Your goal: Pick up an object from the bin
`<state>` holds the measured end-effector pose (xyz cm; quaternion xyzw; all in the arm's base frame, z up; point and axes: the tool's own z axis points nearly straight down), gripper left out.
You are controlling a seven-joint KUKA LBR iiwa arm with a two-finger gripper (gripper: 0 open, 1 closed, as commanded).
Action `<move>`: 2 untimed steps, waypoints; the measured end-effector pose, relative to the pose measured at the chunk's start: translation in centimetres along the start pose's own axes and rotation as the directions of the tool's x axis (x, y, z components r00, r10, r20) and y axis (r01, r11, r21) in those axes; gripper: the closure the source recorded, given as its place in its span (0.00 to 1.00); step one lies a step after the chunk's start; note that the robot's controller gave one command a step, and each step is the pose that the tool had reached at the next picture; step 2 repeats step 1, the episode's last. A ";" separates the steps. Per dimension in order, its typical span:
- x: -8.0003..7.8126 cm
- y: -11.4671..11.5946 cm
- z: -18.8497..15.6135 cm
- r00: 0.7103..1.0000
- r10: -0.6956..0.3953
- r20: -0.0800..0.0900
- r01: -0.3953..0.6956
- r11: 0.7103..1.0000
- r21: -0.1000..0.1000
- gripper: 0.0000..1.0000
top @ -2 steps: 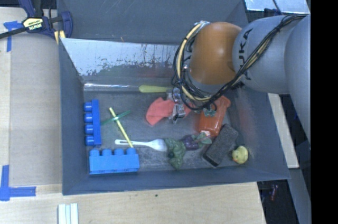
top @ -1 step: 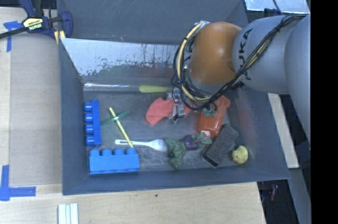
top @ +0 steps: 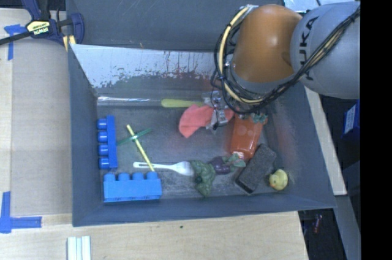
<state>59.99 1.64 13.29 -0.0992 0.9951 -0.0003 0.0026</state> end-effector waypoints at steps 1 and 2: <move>2.3 -1.1 -7.5 1.000 0.008 -0.004 -0.008 1.000 -0.001 1.00; 2.3 -1.1 -7.5 1.000 0.008 -0.004 -0.008 1.000 -0.001 1.00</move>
Offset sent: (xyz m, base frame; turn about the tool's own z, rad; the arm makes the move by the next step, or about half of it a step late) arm -0.0031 -0.0160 0.2043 -0.1626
